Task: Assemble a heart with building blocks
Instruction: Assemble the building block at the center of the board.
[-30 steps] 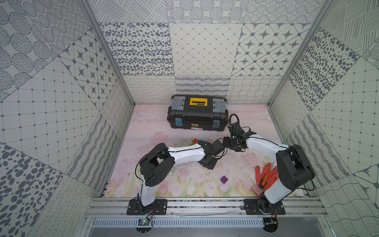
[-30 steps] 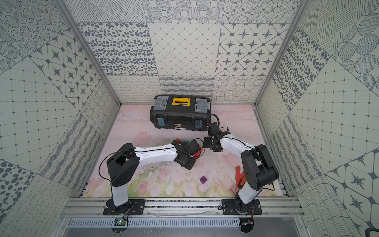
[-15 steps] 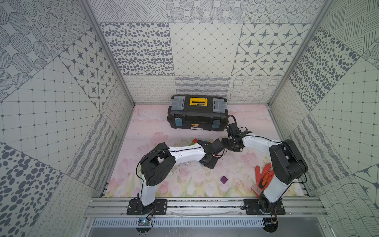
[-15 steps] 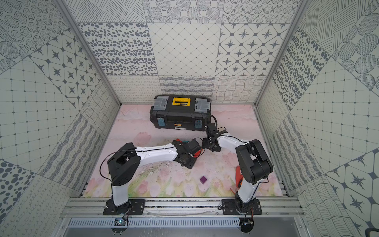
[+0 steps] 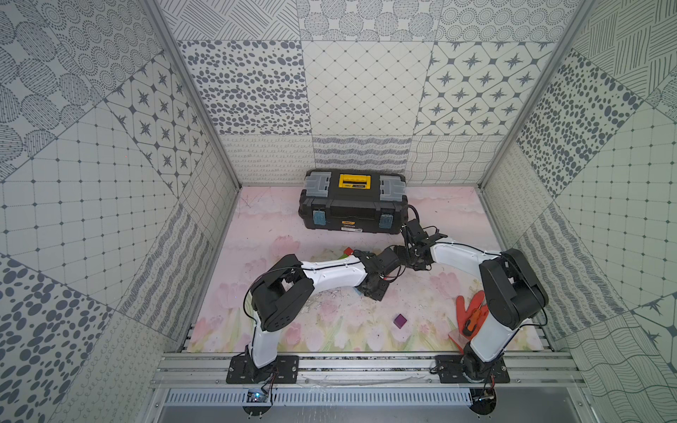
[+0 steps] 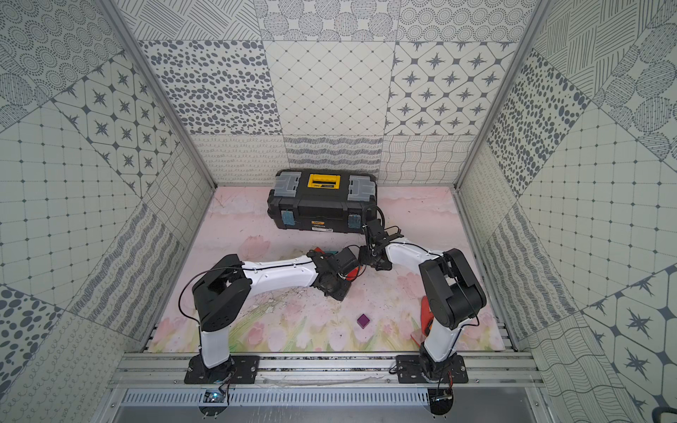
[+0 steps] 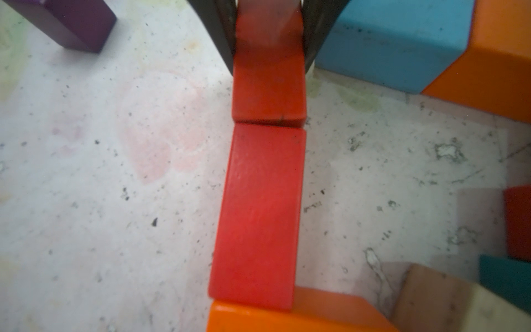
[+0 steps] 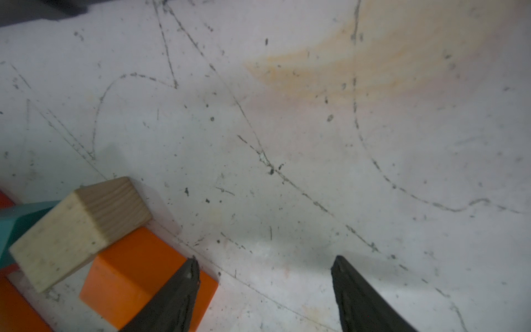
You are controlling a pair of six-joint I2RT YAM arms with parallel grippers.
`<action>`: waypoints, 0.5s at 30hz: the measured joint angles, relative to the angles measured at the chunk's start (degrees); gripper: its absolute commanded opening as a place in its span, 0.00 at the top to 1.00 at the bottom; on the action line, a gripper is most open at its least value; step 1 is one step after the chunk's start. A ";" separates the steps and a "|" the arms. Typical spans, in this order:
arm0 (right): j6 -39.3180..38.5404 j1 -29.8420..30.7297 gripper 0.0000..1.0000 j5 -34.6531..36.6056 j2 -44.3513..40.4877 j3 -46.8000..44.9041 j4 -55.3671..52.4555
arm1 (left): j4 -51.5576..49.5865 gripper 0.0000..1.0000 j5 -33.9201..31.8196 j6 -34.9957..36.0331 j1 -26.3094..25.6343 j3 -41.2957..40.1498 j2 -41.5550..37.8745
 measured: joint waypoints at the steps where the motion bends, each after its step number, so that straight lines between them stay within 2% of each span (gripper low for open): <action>1: 0.00 0.04 0.24 0.11 0.00 0.00 0.00 | 0.07 0.64 0.02 0.02 0.00 0.00 0.09; 4: 0.00 0.17 0.24 0.26 0.00 0.00 0.00 | 0.11 0.60 0.07 0.02 0.04 0.00 0.37; 12: 0.13 0.28 0.24 1.11 0.00 0.00 -0.09 | 0.15 0.61 0.04 0.04 0.17 0.00 0.42; 15: 0.13 0.28 0.23 1.86 -0.04 0.02 -0.57 | 0.15 0.57 0.07 0.04 0.20 0.00 0.42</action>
